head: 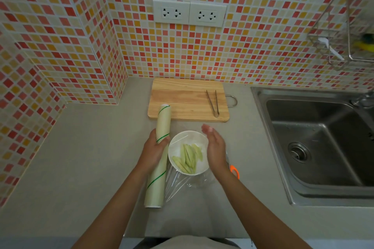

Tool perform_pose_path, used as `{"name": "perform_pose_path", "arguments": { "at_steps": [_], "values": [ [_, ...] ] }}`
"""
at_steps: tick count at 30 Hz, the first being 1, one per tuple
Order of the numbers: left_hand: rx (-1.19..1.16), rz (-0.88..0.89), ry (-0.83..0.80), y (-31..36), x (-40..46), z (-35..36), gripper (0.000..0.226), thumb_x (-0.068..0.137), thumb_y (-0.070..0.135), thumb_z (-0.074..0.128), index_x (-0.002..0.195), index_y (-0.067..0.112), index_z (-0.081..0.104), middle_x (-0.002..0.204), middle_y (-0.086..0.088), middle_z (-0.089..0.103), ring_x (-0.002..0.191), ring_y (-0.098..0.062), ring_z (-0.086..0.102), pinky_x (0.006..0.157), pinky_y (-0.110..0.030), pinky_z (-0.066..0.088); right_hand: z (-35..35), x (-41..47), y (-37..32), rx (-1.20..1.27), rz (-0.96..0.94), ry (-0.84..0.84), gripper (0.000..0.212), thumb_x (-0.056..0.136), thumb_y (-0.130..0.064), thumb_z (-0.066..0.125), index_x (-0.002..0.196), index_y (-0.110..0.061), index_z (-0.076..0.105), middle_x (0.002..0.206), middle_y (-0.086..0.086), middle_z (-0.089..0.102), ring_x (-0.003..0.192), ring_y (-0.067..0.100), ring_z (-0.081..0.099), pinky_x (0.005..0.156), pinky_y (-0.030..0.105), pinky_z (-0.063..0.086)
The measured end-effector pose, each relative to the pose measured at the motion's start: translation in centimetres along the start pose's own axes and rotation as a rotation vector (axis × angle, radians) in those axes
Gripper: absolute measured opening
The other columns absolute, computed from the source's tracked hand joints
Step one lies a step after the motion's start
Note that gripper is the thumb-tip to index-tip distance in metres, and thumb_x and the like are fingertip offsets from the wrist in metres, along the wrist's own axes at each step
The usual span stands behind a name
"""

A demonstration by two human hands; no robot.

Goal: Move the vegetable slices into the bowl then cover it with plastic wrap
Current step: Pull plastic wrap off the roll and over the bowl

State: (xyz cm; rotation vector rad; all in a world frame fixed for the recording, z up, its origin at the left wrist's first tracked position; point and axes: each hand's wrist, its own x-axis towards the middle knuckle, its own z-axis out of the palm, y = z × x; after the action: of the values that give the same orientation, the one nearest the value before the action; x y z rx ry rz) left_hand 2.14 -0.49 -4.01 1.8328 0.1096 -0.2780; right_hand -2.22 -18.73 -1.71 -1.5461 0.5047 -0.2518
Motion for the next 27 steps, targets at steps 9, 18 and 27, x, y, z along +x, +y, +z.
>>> {"name": "perform_pose_path", "arguments": {
  "at_steps": [9, 18, 27],
  "values": [
    [0.02, -0.001, 0.005, -0.2, -0.1, 0.3, 0.03, 0.093, 0.029, 0.054, 0.121, 0.022, 0.047, 0.104, 0.005, 0.06, 0.09, -0.01, 0.058, 0.07, -0.025, 0.043, -0.9, 1.4, 2.0, 0.061, 0.11, -0.045, 0.028, 0.096, -0.02, 0.054, 0.119, -0.009, 0.066, 0.116, -0.001, 0.07, 0.113, 0.012, 0.063, 0.106, 0.04, 0.045],
    [0.031, 0.004, 0.014, 0.0, -0.1, 0.2, 0.025, 0.093, 0.028, 0.054, 0.116, 0.023, 0.046, 0.095, 0.009, 0.058, 0.085, -0.008, 0.058, 0.064, -0.024, 0.043, -1.0, 0.8, 2.7, 0.065, 0.138, -0.147, 0.027, 0.1, -0.025, 0.045, 0.119, -0.022, 0.064, 0.121, -0.001, 0.066, 0.111, 0.013, 0.061, 0.094, 0.029, 0.05],
    [0.039, -0.006, -0.046, -0.2, 0.4, -0.4, 0.02, 0.093, 0.029, 0.054, 0.112, 0.026, 0.049, 0.098, 0.007, 0.062, 0.087, -0.012, 0.061, 0.067, -0.026, 0.046, -0.9, 0.4, 3.2, 0.076, 0.167, -0.094, 0.032, 0.103, -0.02, 0.035, 0.113, -0.015, 0.065, 0.099, -0.007, 0.069, 0.079, -0.006, 0.066, 0.064, 0.008, 0.051]
  ]
}}
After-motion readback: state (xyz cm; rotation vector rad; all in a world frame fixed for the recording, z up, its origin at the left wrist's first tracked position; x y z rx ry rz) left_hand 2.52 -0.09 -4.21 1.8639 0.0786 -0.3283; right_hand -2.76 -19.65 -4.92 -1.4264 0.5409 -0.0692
